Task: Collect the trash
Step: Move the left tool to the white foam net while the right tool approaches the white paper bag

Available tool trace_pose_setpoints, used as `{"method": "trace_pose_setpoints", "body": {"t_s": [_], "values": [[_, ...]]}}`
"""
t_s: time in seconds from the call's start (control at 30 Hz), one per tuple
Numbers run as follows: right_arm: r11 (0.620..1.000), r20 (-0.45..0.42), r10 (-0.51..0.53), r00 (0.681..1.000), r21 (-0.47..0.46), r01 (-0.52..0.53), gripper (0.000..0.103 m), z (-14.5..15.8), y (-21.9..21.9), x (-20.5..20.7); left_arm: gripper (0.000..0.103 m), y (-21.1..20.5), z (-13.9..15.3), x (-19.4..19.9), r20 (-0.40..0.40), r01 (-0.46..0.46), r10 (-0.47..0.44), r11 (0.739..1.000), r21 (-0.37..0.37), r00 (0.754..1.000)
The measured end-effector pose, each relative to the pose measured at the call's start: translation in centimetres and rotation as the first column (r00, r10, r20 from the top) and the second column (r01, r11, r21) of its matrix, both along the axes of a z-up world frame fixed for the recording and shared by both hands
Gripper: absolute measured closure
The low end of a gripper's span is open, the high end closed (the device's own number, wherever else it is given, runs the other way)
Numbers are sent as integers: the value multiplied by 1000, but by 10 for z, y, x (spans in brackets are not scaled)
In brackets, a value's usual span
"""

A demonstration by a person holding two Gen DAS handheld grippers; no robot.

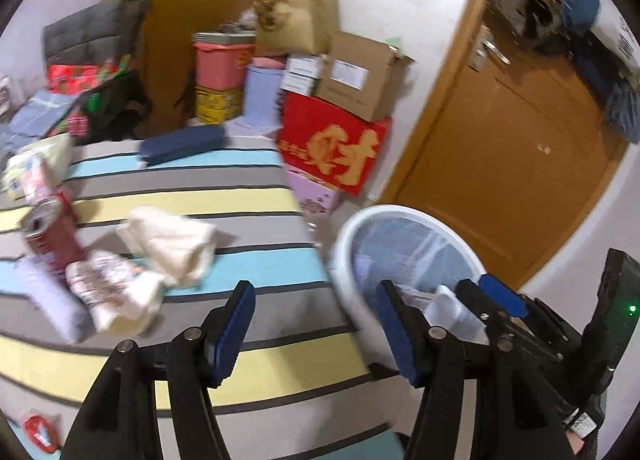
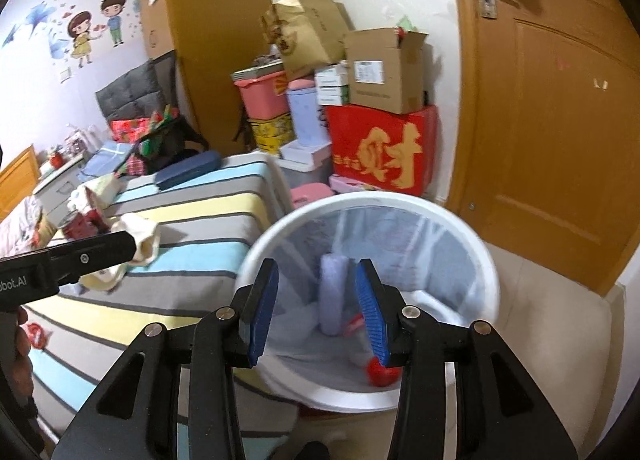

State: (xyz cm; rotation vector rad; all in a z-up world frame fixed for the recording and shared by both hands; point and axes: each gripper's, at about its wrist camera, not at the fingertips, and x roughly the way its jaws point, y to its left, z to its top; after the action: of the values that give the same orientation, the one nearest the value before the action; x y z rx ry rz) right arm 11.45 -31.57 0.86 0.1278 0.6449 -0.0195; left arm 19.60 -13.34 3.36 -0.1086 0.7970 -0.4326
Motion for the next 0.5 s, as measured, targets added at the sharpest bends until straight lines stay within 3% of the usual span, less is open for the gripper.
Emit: {"method": "trace_pose_setpoints", "body": {"t_s": [0.23,0.5], "values": [[996,26,89,996,-12,-89,61,5,35,8,41,66,3,-3,7,-121,121,993,4,993],[974,27,225,974,-17,-225,57,5,74,35,39,141,-2,4,-13,-274,275,961,26,961]]}}
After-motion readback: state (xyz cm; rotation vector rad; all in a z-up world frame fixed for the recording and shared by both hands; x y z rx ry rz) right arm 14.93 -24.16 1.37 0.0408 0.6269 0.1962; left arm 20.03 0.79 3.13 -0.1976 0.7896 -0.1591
